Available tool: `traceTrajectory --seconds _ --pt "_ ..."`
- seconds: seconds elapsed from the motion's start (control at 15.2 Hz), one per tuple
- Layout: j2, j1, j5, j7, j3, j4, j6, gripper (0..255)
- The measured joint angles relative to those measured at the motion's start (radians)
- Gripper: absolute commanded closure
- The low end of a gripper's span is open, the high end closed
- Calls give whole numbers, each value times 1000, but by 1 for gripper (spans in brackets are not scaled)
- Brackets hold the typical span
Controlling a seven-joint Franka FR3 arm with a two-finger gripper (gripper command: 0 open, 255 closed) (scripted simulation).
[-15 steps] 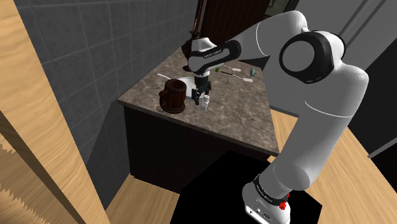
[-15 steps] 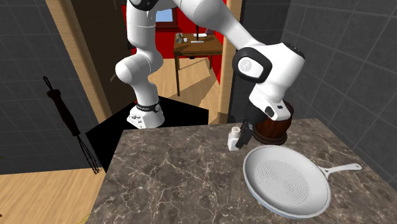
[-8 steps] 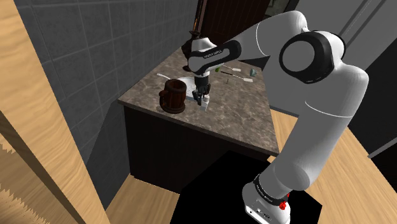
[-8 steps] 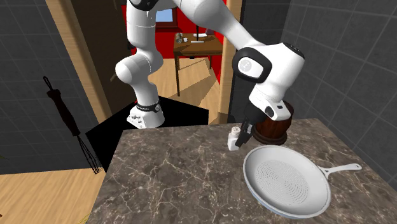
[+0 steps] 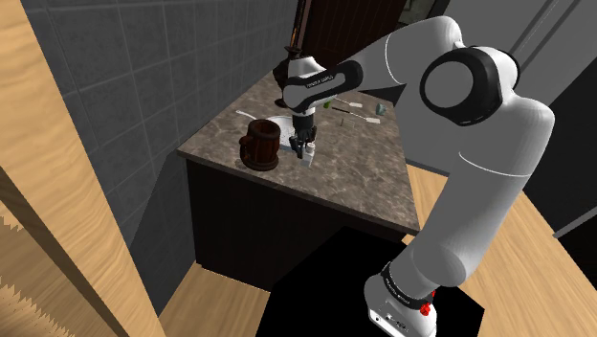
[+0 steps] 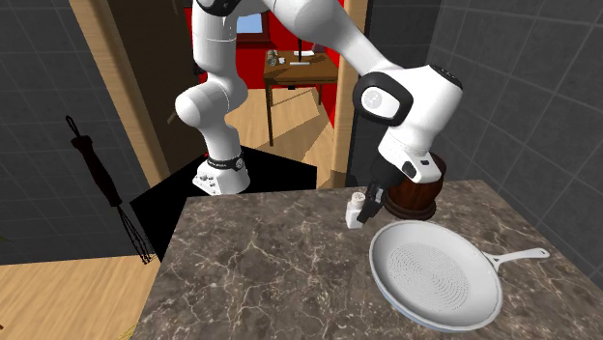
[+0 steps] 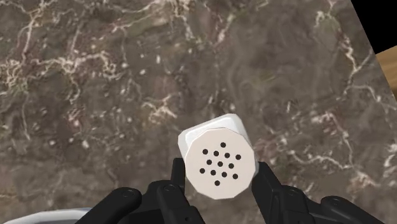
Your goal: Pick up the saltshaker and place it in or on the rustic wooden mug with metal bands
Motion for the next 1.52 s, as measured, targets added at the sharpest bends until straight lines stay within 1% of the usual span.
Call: traceTrajectory --seconds 0.79,1.52 --pt "-68 4 0 -11 1 64 -132 255" --pt "-111 6 -1 -26 1 157 -266 255"
